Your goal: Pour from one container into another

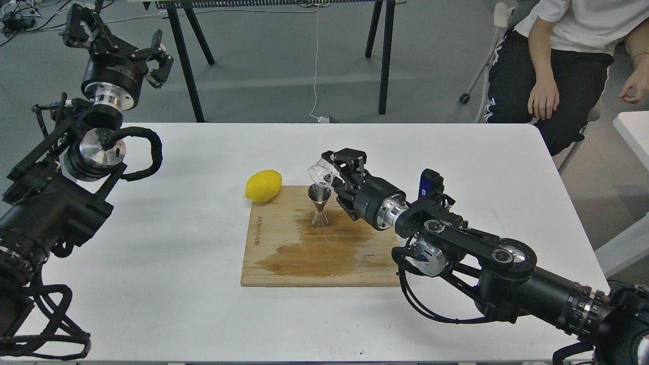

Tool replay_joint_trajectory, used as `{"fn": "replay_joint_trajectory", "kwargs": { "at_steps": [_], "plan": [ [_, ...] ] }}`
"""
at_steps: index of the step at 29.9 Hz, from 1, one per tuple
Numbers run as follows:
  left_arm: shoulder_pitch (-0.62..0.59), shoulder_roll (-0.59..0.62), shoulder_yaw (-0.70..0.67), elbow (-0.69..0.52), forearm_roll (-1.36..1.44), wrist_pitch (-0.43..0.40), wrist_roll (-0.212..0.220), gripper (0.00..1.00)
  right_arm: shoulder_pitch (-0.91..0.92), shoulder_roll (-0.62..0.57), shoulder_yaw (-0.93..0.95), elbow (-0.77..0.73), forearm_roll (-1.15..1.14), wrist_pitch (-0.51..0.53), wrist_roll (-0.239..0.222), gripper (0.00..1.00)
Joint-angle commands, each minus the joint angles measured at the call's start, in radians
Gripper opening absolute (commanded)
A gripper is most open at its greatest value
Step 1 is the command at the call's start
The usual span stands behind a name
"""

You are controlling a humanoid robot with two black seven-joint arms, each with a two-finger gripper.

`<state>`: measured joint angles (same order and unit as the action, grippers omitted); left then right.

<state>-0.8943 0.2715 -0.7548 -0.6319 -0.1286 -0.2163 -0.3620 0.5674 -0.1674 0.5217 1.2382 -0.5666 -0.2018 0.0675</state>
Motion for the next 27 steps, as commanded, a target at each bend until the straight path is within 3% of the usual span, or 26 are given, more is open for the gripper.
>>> {"fn": "replay_joint_trajectory", "kwargs": {
  "at_steps": [1,27],
  "plan": [
    [0.000,0.002,0.000,0.000,0.000,0.000,0.000,1.00,0.003,0.000,-0.002,0.001,-0.006,-0.002,0.002,0.36],
    [0.000,-0.001,-0.001,0.000,0.000,0.000,0.000,1.00,0.037,-0.004,-0.023,-0.026,-0.245,-0.021,0.002,0.36]
  ]
}}
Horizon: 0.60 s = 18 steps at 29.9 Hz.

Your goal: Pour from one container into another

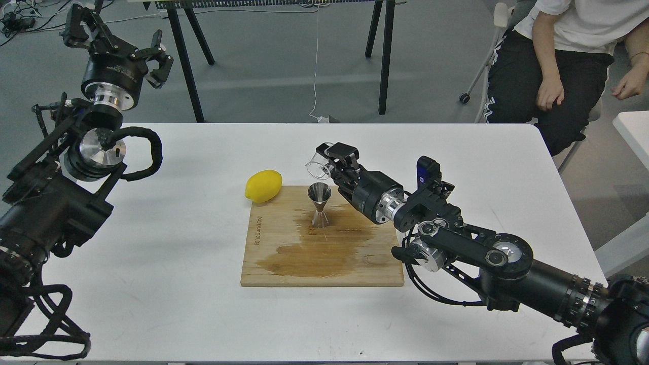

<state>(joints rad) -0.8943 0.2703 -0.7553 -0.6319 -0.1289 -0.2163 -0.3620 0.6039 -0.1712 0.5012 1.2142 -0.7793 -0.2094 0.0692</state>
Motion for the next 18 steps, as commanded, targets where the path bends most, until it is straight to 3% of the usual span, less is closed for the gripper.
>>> {"fn": "replay_joint_trajectory", "kwargs": {
  "at_steps": [1,18],
  "plan": [
    [0.000,0.000,0.001,0.000,0.000,0.000,0.000,1.00,0.000,-0.001,-0.010,-0.007,-0.050,-0.021,0.000,0.36],
    [0.003,0.001,-0.001,0.001,0.000,-0.002,0.000,1.00,0.007,0.002,-0.044,-0.048,-0.193,-0.042,0.008,0.36]
  ]
}}
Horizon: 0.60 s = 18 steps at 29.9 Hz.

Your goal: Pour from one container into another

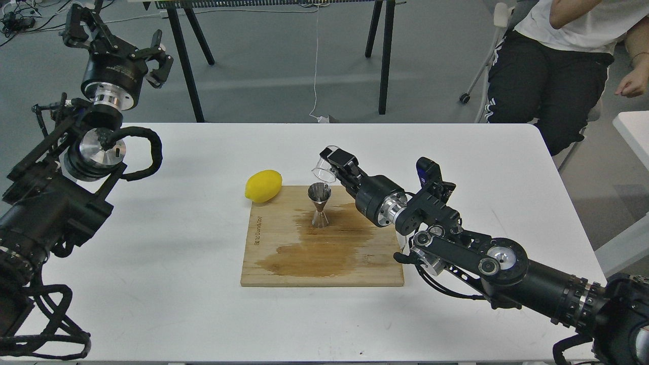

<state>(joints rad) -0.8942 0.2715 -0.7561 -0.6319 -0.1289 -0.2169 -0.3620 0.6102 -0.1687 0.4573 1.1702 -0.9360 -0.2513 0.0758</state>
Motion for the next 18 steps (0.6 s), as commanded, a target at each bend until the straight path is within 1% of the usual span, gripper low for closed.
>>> {"fn": "replay_joint_trajectory", "kwargs": {
  "at_steps": [1,6,9,11,16,18],
  "plan": [
    [0.005,0.000,0.000,0.001,0.000,-0.001,0.000,1.00,0.000,0.000,0.000,-0.007,-0.041,0.000,0.004,0.36],
    [0.006,0.000,0.000,0.001,0.000,-0.003,-0.003,1.00,0.000,0.000,-0.002,-0.009,-0.046,0.000,0.019,0.36],
    [0.006,0.000,0.000,0.000,0.000,-0.003,-0.006,1.00,0.003,0.000,-0.029,-0.007,-0.062,0.000,0.042,0.36],
    [0.006,0.000,0.000,0.001,0.000,-0.003,-0.006,1.00,0.006,0.000,-0.063,-0.009,-0.093,0.000,0.071,0.36],
    [0.008,0.000,0.000,0.000,0.000,-0.001,-0.008,1.00,0.013,0.000,-0.098,-0.010,-0.145,-0.025,0.085,0.36],
    [0.008,0.002,0.000,0.000,0.000,-0.001,-0.008,1.00,0.014,-0.002,-0.103,-0.010,-0.162,-0.031,0.102,0.36]
  ]
}}
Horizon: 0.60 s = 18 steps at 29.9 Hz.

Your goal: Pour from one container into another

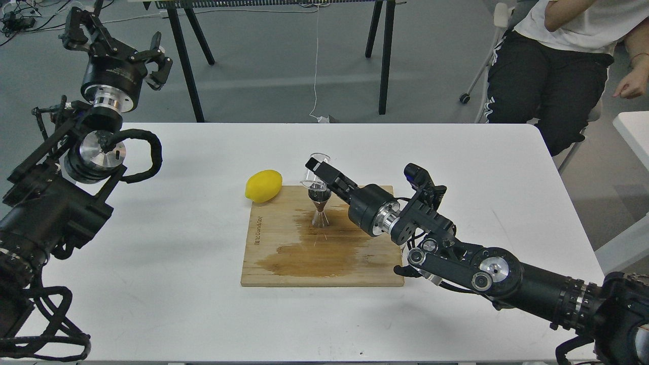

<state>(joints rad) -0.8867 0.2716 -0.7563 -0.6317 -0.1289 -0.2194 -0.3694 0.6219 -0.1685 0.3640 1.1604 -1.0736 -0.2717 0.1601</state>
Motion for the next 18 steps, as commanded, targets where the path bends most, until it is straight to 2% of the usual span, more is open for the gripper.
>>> {"fn": "replay_joint_trajectory", "kwargs": {
  "at_steps": [1,7,14,18],
  "plan": [
    [0.000,0.001,0.000,0.000,0.000,0.000,0.000,1.00,0.002,-0.002,-0.013,-0.001,-0.034,-0.015,0.022,0.36],
    [0.000,0.003,0.000,0.001,0.000,0.002,0.000,1.00,0.004,-0.005,-0.014,-0.005,-0.101,-0.026,0.042,0.36],
    [0.000,0.004,0.000,0.000,0.000,0.003,0.000,1.00,0.001,-0.023,-0.016,-0.044,-0.244,-0.030,0.125,0.36],
    [0.000,0.008,0.000,0.000,0.000,0.003,0.000,1.00,0.001,-0.054,-0.014,-0.041,-0.246,-0.043,0.148,0.36]
  ]
}}
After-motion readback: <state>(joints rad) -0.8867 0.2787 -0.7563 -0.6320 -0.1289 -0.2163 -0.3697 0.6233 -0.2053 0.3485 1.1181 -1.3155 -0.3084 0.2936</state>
